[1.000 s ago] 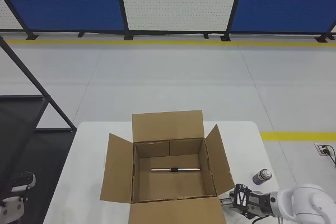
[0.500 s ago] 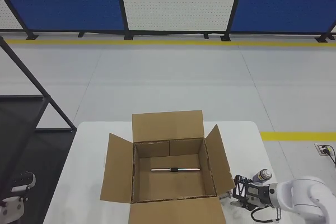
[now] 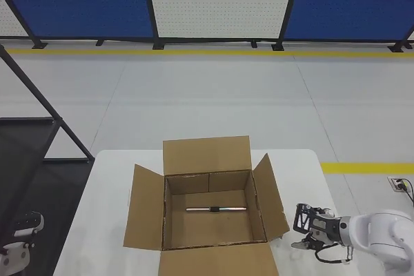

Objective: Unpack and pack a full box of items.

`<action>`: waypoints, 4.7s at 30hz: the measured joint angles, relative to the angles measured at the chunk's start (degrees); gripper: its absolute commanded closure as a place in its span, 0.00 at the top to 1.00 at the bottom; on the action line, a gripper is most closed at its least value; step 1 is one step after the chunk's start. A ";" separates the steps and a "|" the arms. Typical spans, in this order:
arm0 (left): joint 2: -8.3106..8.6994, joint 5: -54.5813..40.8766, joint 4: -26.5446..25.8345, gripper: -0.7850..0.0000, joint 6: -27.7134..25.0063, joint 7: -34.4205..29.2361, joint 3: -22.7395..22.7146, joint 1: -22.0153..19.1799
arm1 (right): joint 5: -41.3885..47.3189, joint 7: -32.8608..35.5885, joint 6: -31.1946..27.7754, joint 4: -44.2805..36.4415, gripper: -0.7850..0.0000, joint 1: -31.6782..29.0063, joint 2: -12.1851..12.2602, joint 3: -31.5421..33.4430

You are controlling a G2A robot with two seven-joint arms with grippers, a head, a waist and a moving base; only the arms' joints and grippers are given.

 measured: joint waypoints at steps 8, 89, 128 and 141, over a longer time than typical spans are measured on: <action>0.00 0.00 0.00 1.00 0.00 0.00 0.00 0.00 | 0.80 2.10 0.53 1.64 1.00 3.44 0.46 1.27; 0.00 0.00 0.00 1.00 0.00 0.00 0.00 0.00 | -5.81 -7.73 -4.46 12.09 1.00 8.49 -1.91 -18.67; 0.00 0.00 0.00 1.00 0.00 0.00 0.00 0.00 | -9.65 -13.22 -1.75 12.97 0.00 6.19 -0.18 -14.22; 0.00 0.00 0.00 1.00 0.00 0.00 0.00 0.00 | -9.39 -15.26 1.49 3.48 0.00 -7.68 3.55 1.47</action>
